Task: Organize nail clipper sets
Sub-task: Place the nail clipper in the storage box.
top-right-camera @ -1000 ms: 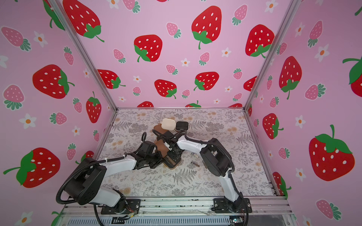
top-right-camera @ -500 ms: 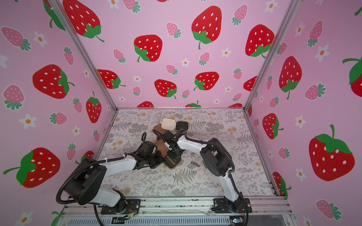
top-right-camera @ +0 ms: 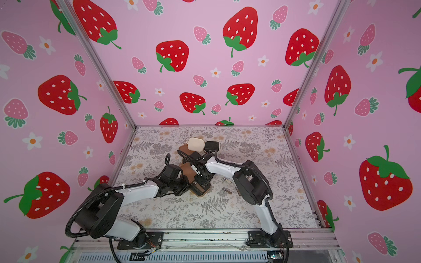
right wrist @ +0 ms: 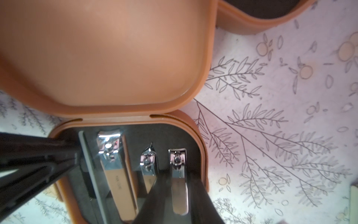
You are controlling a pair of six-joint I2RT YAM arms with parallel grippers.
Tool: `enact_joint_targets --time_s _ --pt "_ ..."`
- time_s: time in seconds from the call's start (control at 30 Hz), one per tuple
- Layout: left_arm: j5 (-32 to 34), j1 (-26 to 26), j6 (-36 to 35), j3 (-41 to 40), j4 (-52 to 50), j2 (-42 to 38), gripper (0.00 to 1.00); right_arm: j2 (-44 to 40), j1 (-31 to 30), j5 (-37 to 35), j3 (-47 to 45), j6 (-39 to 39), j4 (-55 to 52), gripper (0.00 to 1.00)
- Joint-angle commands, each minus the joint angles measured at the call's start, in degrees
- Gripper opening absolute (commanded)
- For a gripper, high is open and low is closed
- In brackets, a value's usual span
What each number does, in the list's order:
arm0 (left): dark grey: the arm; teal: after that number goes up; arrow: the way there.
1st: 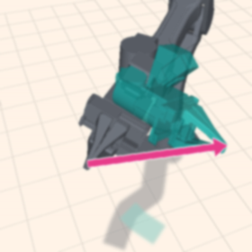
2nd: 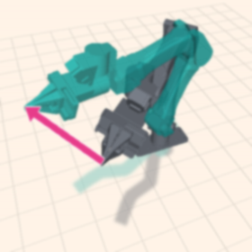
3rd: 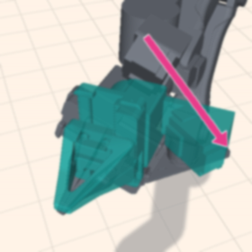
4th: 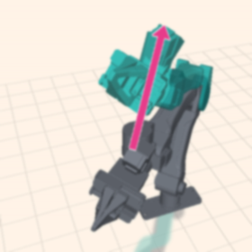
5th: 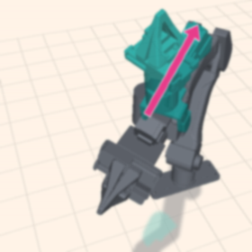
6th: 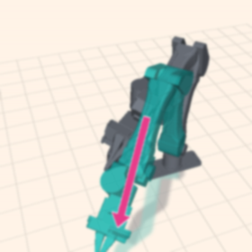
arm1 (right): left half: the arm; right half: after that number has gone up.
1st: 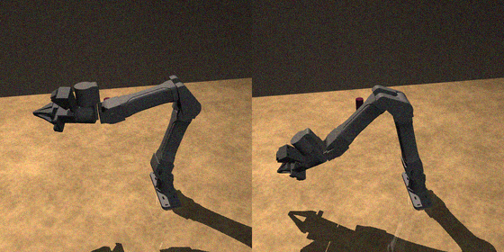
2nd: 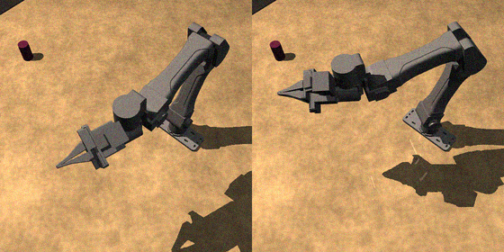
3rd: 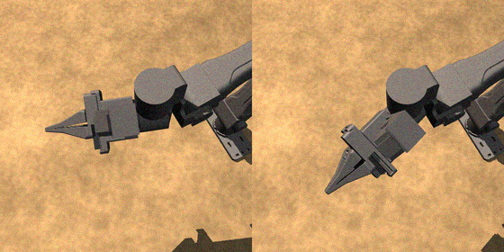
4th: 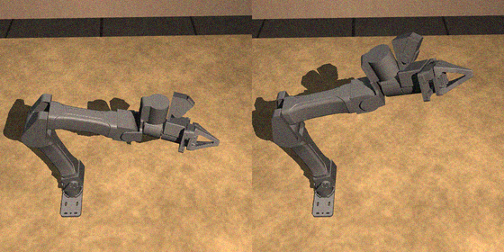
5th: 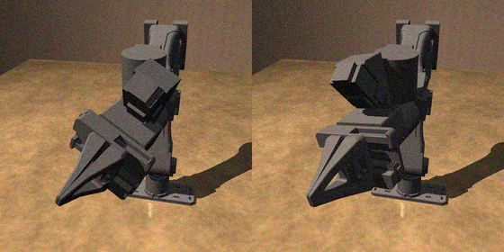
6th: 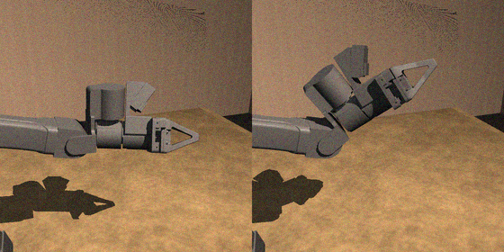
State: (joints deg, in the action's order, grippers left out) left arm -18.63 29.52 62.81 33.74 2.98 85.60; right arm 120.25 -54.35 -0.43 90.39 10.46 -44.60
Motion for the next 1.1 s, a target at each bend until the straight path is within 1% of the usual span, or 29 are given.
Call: enact_joint_targets --time_s 0.0,0.27,0.4,0.53,0.83,1.07 --pt "0.6 0.0 -0.4 -0.5 -8.0 1.6 0.00 -0.5 2.5 -5.0 -0.4 0.3 -7.4 0.26" --pt "0.6 0.0 -0.5 -0.4 -7.8 2.0 0.00 -6.0 2.6 -3.1 1.3 0.5 -8.6 0.28" --pt "0.5 0.0 -0.6 -0.3 -7.6 2.2 0.00 -7.5 2.6 -3.6 1.0 0.4 -9.3 0.31" --pt "0.4 -0.1 -0.5 -0.4 -7.5 2.3 0.00 -6.8 2.9 -2.7 0.3 0.3 -9.0 0.32" --pt "0.4 0.0 -0.4 -0.5 -7.4 2.2 0.00 -4.7 4.4 6.0 -1.4 1.2 -2.8 0.36" --pt "0.4 0.0 -0.4 -0.5 -7.4 2.3 0.00 -3.6 4.5 7.6 -2.4 1.3 -2.4 0.36"
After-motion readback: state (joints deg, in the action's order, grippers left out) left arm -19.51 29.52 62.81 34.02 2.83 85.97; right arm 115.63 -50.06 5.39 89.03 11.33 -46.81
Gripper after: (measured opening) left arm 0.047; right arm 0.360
